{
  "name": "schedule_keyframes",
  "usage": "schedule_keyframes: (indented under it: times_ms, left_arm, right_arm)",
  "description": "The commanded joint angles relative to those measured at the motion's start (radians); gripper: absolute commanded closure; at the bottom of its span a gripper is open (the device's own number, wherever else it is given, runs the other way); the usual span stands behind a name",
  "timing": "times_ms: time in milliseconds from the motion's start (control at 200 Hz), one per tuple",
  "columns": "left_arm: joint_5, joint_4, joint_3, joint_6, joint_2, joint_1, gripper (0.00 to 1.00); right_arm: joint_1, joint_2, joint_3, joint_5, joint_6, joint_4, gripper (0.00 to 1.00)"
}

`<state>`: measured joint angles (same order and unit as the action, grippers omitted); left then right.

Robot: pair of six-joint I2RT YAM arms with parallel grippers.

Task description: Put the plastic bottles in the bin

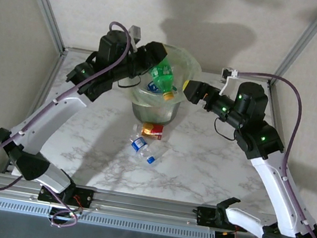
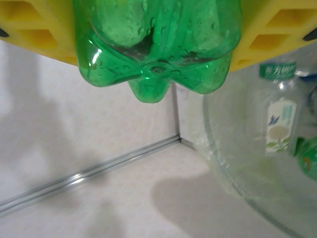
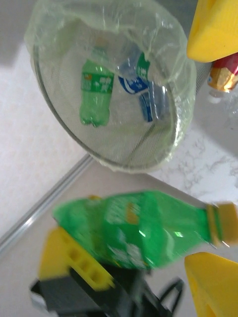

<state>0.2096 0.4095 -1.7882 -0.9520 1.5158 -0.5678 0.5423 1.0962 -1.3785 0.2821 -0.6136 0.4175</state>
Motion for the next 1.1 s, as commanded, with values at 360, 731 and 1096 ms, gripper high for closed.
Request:
schedule_keyframes:
  times_ms: [360,731,1096]
  left_arm:
    - [0.248,-0.438,0.108,-0.174,0.012,0.037,0.51]
    - [0.318,-0.585,0.159,-0.223,-0.006,0.051,0.5]
    - [0.315,-0.603,0.197,-0.225,-0.014,0.058,0.51]
  right_arm:
    - [0.009,0.049,-0.002,0.335,-0.076,-0.222,0.05]
    - [0.009,0.086,0.0,0.34,-0.095,-0.245,0.23]
    - [0.01,0.098,-0.002,0.334,-0.094,-0.263,0.47]
